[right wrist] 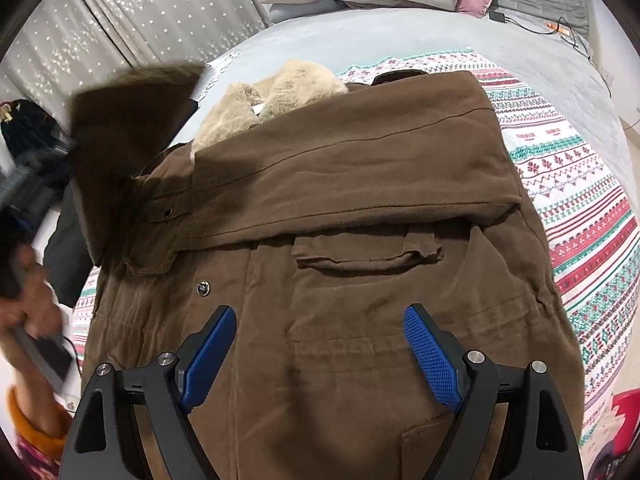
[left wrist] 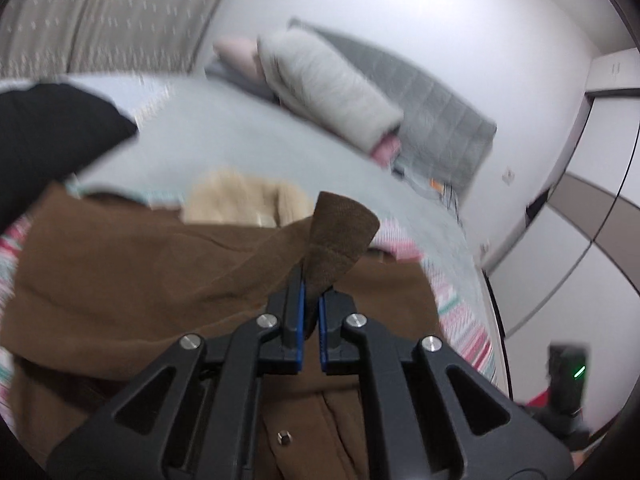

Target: Fold large clothes

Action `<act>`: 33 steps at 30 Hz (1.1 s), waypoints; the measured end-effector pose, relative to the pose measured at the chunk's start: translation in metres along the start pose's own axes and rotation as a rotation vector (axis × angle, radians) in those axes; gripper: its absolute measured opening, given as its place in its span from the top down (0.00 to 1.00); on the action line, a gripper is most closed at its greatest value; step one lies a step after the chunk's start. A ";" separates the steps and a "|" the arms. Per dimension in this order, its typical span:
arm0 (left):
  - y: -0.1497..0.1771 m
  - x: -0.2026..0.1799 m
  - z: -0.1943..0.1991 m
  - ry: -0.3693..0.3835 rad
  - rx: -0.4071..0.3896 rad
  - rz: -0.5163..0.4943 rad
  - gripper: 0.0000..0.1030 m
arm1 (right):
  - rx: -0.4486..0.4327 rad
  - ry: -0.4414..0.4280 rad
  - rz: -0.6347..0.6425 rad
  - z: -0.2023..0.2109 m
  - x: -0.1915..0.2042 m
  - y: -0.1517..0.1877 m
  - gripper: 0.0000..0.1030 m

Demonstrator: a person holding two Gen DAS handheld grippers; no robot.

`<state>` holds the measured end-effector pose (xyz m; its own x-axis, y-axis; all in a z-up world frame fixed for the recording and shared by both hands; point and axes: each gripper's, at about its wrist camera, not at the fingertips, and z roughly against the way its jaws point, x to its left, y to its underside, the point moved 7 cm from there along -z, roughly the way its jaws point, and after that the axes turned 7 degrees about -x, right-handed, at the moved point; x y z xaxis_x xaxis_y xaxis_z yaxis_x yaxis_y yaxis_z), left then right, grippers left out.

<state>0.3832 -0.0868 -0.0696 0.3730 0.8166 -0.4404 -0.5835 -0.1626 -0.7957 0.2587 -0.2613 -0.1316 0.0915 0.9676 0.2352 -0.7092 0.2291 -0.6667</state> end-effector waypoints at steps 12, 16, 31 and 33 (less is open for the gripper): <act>0.009 0.044 0.069 -0.082 0.201 -0.109 0.27 | 0.009 -0.194 -0.062 -0.002 0.022 -0.015 0.16; -0.005 0.106 0.104 -0.252 0.092 -0.110 0.27 | 0.023 -0.307 -0.084 -0.023 0.050 -0.037 0.16; 0.000 0.183 0.090 -0.189 -0.056 0.141 0.65 | -0.011 -0.069 0.105 -0.114 0.101 -0.061 0.93; 0.000 0.177 0.086 -0.179 -0.058 0.125 0.65 | -0.094 -0.078 0.124 -0.090 0.109 -0.081 0.94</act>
<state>0.3870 0.1056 -0.1119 0.1632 0.8724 -0.4607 -0.5727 -0.2964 -0.7643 0.3890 -0.1649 -0.1161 -0.0496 0.9787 0.1990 -0.6429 0.1212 -0.7563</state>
